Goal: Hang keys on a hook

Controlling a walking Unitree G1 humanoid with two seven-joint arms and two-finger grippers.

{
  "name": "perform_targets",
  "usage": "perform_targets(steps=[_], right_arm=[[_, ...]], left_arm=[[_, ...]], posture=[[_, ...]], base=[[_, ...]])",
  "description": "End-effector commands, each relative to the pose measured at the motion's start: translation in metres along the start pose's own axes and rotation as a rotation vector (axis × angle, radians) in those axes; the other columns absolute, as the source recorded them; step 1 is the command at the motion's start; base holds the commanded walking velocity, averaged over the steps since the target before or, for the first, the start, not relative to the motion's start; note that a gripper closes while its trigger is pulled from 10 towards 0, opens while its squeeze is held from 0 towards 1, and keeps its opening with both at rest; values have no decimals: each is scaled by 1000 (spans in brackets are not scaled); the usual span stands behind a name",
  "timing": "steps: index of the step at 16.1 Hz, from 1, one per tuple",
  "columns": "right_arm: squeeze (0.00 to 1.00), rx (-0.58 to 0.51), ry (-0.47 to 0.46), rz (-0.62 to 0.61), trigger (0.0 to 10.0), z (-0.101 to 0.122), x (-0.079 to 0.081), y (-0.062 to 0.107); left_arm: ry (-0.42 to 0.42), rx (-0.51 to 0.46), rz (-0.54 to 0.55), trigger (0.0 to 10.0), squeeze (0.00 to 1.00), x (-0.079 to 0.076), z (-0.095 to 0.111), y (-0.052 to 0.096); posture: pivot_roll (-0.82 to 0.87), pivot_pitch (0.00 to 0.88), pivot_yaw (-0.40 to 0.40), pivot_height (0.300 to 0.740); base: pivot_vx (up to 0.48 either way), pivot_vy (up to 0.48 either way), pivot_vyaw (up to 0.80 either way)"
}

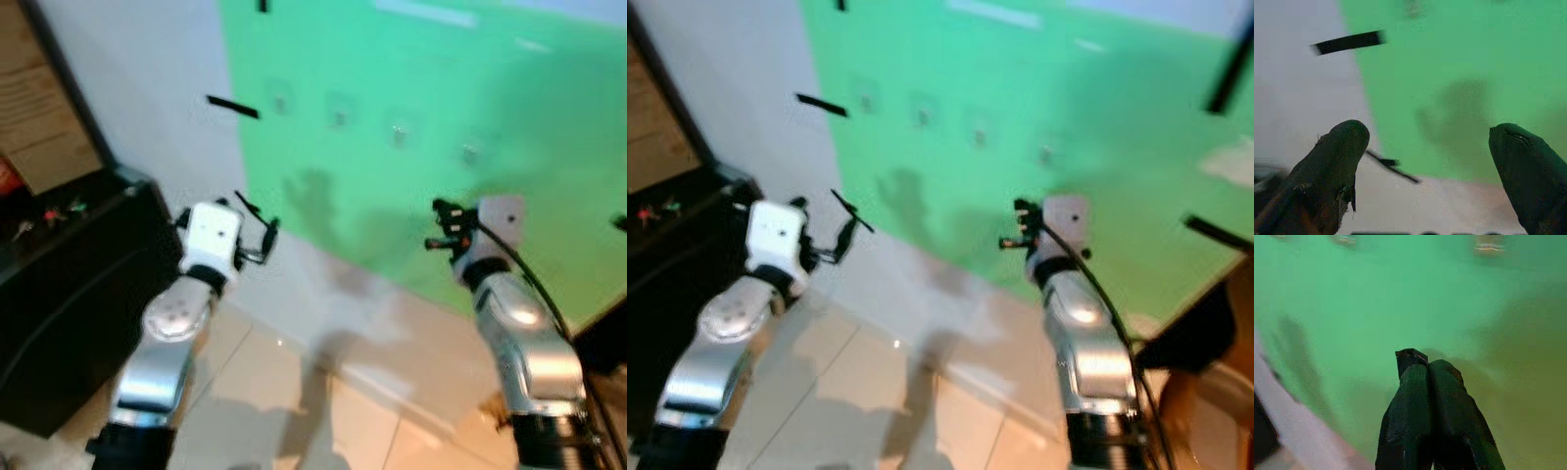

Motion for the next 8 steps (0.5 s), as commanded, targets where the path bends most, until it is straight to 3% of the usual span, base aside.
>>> perform_targets(steps=[1, 2, 4, 7, 8], right_arm=[[0, -3, 4, -11, 10000, 0, -6, 2], [0, -10, -5, -9, 10000, 1, -6, 2], [0, -28, -12, 3, 10000, 5, -6, 3], [0, -71, -39, 27, 10000, 13, -8, 5], [0, -79, -54, 46, 10000, 15, -7, 6]], left_arm=[[8, -17, -11, 10000, 145, -3, 6, -2], [19, -7, -36, 10000, 141, -6, 5, -2], [34, 4, -57, 10000, 129, -8, 3, -1], [25, -3, -88, 10000, 137, -11, 4, 0], [32, -33, -124, 10000, 149, -15, 7, 2]], posture=[[48, 0, 5, 740], [46, 0, 7, 740], [45, 0, 9, 740], [46, 0, 9, 740], [47, 0, 7, 740]], base=[[364, 0, 0], [341, 0, 0], [328, 0, -653], [320, 0, 0], [0, 0, 0]])
Point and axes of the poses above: a point about 5 cm out from each wrist's last joint towards the gripper, its own y axis pointing back from the gripper into the wrist, its own z axis along the axis of the wrist's last joint, x = y × z, the point moved 4 cm from there along -y, pointing out of the wrist towards the gripper
